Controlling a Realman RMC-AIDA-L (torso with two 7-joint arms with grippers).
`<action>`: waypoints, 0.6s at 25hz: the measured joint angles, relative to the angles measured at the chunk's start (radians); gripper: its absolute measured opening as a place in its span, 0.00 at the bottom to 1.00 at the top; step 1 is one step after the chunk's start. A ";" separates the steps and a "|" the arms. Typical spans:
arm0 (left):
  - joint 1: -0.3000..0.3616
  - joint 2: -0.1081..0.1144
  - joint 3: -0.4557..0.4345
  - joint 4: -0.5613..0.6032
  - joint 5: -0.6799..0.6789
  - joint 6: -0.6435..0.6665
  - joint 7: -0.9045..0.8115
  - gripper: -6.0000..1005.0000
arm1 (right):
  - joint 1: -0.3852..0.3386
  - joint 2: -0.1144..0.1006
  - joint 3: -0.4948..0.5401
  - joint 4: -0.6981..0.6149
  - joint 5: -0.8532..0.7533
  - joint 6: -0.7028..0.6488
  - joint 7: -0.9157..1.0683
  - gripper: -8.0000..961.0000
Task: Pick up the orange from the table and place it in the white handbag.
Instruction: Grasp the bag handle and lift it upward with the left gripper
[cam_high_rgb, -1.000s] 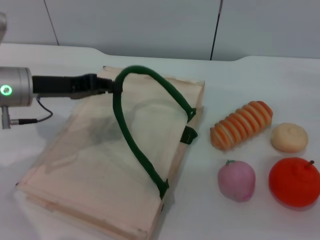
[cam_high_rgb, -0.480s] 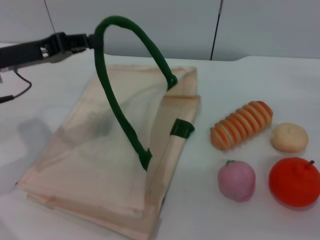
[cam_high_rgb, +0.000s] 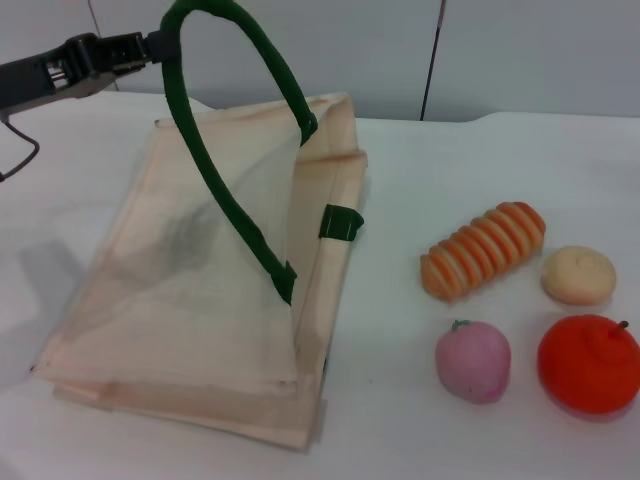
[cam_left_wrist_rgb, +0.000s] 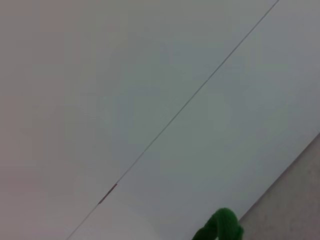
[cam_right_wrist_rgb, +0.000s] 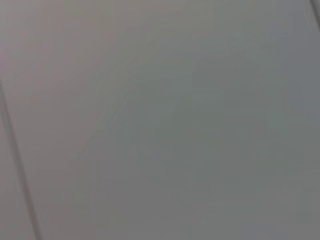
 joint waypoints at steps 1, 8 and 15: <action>0.001 0.000 0.000 0.000 -0.002 0.001 0.000 0.12 | -0.010 -0.007 0.002 -0.019 -0.045 0.000 0.028 0.93; 0.009 0.000 0.000 -0.013 -0.031 0.006 0.001 0.12 | -0.087 -0.045 0.012 -0.208 -0.416 0.061 0.277 0.93; 0.020 0.009 0.000 -0.013 -0.073 0.032 0.003 0.12 | -0.102 -0.050 0.145 -0.355 -0.814 0.247 0.426 0.93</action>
